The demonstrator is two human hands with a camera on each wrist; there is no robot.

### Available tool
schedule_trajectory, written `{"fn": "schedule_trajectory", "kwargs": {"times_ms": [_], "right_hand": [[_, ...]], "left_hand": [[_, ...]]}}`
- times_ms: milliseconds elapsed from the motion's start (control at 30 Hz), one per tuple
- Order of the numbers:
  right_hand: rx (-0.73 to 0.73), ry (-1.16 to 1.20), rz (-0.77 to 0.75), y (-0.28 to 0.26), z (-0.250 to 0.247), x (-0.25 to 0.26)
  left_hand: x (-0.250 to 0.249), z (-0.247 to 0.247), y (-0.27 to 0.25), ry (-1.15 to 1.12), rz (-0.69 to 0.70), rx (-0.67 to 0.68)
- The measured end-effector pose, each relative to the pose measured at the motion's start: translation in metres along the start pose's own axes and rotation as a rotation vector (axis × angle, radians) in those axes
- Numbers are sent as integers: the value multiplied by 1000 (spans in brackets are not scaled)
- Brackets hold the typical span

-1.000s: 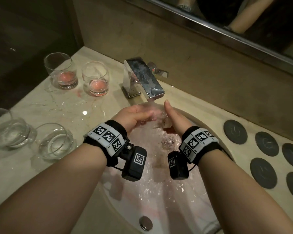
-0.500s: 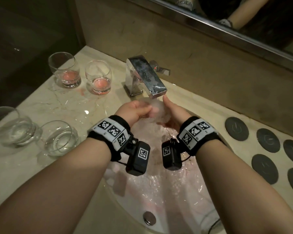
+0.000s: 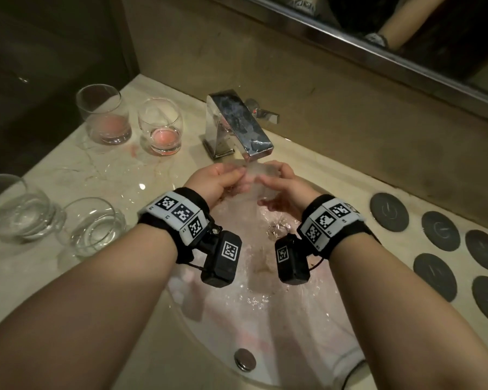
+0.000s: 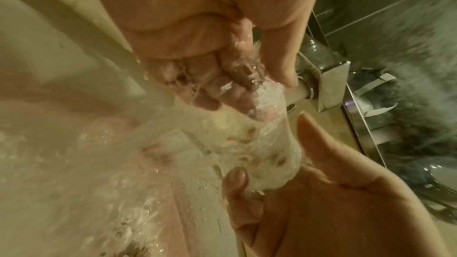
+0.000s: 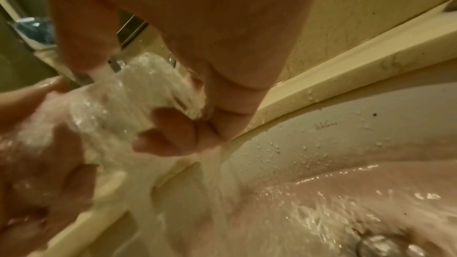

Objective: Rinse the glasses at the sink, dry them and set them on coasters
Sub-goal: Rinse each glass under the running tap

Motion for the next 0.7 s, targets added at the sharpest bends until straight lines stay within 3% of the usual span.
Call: {"fn": "schedule_trajectory", "kwargs": {"times_ms": [67,200,367,467,600,700], "right_hand": [[-45,-6,19,1,-3,-3],[-88,-291,97,0,-6,-6],[14,55,8,1,1,-4],[34,-73,-54,1,3,0],[-80,-261,3,-4,1,4],[2,-142,47,-2,8,-4]], "left_hand": [[5,0,1,10,-21,-7],[10,8,-3,45,-65,74],[7,-4,-1,10,-28,-19],[6,-8,-2,-51,-21,-41],[9,-3,-3,-74,-44,8],[9,-1,-6,-3,-48,42]]}}
Point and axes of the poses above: each hand's wrist, its own y-axis towards the middle knuckle, its own z-axis out of the palm, x = y × z, the point moved 10 cm from there along y, towards the middle knuckle, and after that the axes turned 10 degrees about -y, right-handed, at the moved point
